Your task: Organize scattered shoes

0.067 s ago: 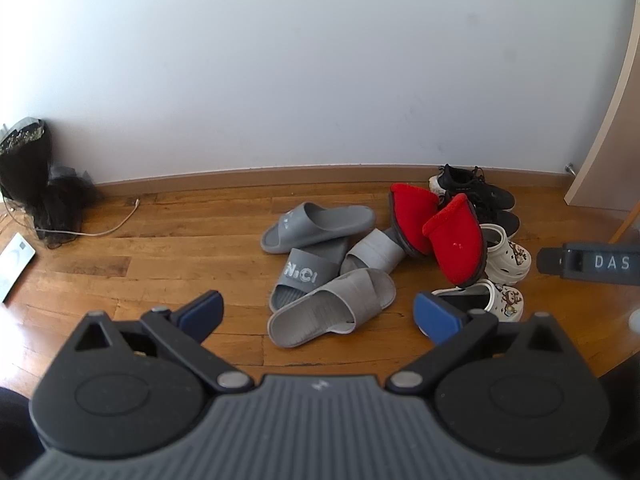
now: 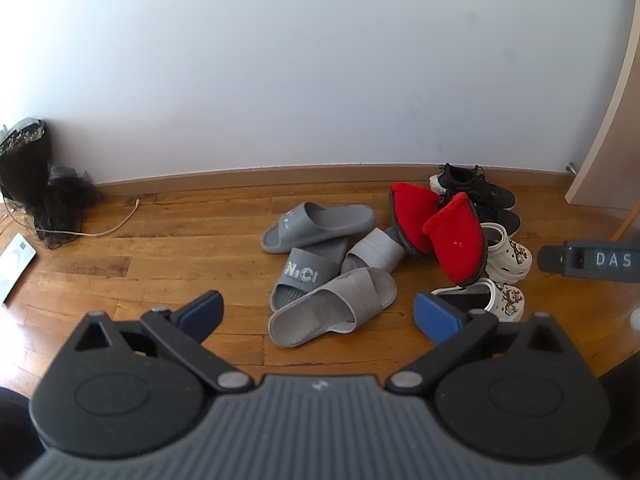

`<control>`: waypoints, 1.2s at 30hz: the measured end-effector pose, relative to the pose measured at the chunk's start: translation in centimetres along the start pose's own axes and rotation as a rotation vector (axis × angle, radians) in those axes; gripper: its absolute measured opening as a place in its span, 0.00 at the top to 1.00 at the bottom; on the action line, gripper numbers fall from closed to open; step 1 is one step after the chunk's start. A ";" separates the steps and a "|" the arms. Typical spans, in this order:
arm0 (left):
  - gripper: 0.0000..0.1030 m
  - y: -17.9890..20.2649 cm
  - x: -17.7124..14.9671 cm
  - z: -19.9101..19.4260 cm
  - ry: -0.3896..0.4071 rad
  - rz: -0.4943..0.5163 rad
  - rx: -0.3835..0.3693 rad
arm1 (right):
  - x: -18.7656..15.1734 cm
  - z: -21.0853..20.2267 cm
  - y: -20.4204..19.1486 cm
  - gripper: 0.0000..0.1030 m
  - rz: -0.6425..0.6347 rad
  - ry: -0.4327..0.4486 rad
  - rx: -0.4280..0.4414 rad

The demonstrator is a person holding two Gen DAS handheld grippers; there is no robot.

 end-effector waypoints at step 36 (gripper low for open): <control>0.00 0.4 0.4 0.8 -0.031 -0.007 0.024 | -0.4 -0.1 0.3 0.01 0.007 -0.005 -0.009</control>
Point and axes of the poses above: each gripper's, at about its wrist camera, not at the fingertips, and z roughly the way its jaws point, y to its right, x to its top, the point moved 7 cm from there along z, roughly the way its jaws point, and after that the axes turned 13 degrees about x, right-handed, at the moved point
